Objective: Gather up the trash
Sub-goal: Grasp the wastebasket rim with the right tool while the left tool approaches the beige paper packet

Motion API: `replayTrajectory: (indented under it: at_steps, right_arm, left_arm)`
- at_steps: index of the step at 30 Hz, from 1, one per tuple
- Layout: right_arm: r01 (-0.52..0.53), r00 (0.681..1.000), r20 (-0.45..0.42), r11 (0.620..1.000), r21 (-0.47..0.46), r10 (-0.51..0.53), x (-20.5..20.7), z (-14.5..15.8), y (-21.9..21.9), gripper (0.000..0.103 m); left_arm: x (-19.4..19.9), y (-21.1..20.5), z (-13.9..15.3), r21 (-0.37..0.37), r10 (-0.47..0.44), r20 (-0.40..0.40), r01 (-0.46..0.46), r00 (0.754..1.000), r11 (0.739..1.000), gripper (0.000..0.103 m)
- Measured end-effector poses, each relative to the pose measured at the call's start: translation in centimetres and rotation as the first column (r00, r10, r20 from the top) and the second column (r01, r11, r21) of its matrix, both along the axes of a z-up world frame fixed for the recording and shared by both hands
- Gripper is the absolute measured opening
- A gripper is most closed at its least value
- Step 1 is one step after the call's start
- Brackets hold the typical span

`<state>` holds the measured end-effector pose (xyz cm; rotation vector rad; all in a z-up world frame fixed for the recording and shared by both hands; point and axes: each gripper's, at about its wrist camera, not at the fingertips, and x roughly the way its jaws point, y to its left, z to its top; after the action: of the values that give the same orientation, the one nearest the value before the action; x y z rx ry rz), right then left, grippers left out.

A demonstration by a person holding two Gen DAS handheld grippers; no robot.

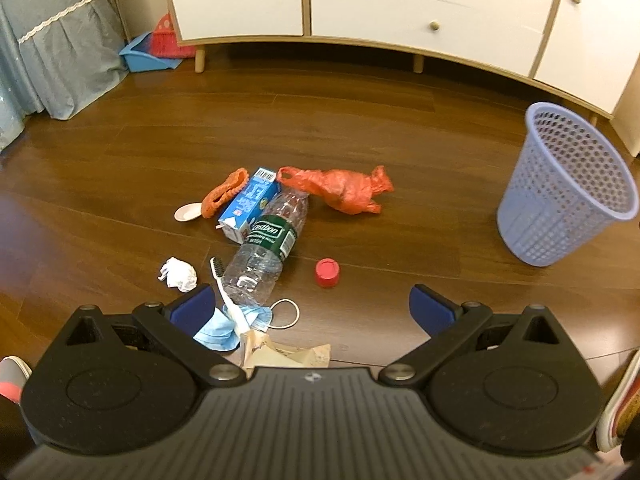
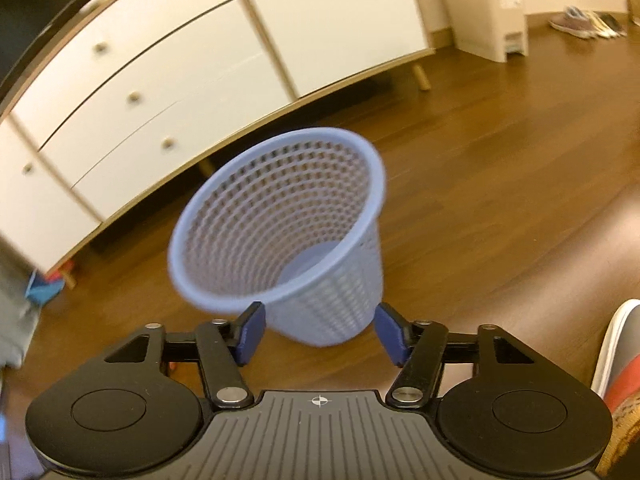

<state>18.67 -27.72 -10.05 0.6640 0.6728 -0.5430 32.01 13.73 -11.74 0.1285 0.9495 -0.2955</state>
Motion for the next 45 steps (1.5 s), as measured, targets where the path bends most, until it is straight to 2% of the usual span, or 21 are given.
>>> replayTrajectory:
  at_steps: [4,10,14,19,23,29,34,38,45]
  right_arm:
    - [0.056,0.998,0.012,0.998,0.035,-0.056,0.7,-1.0,-2.1,0.046]
    - [0.133,0.989,0.059,0.986,0.097,-0.139,0.5,-1.8,-3.8,0.038]
    - [0.147,0.984,0.082,0.979,0.138,-0.159,1.0,-2.5,-4.8,0.035]
    - [0.159,0.983,0.07,0.977,0.141,-0.171,2.2,-3.3,-5.8,0.027]
    - [0.158,0.986,0.027,0.979,0.132,-0.163,3.5,-3.8,-6.2,0.022]
    - [0.098,0.994,-0.055,0.995,0.005,-0.098,4.3,-2.9,-4.8,0.017]
    - [0.047,0.992,-0.111,0.996,-0.08,-0.056,3.5,-1.9,-1.5,0.009]
    - [-0.044,0.984,-0.178,0.978,-0.203,0.007,3.2,-0.8,3.0,0.009]
    - [-0.081,0.968,-0.251,0.951,-0.298,0.004,1.5,0.5,9.1,0.009]
  left_arm:
    - [0.7,0.5,-1.5,0.03,0.016,-0.016,-0.016,1.0,0.999,0.102]
    - [1.6,1.4,-2.9,0.06,0.051,-0.035,-0.049,0.998,0.997,0.102]
    - [1.8,1.7,-3.5,0.073,0.063,-0.038,-0.06,0.997,0.996,0.102]
    - [2.2,2.2,-3.9,0.086,0.079,-0.036,-0.075,0.996,0.993,0.102]
    - [2.3,3.0,-4.0,0.09,0.093,-0.029,-0.09,0.995,0.992,0.102]
    - [2.0,4.3,-4.5,0.085,0.094,-0.044,-0.09,0.995,0.992,0.102]
    - [1.1,5.8,-4.4,0.069,0.088,-0.048,-0.085,0.995,0.994,0.102]
    - [0.1,7.0,-4.8,0.047,0.07,-0.052,-0.068,0.996,0.997,0.102]
    - [-2.2,8.5,-7.4,0.016,0.022,-0.069,-0.021,0.997,1.0,0.102]
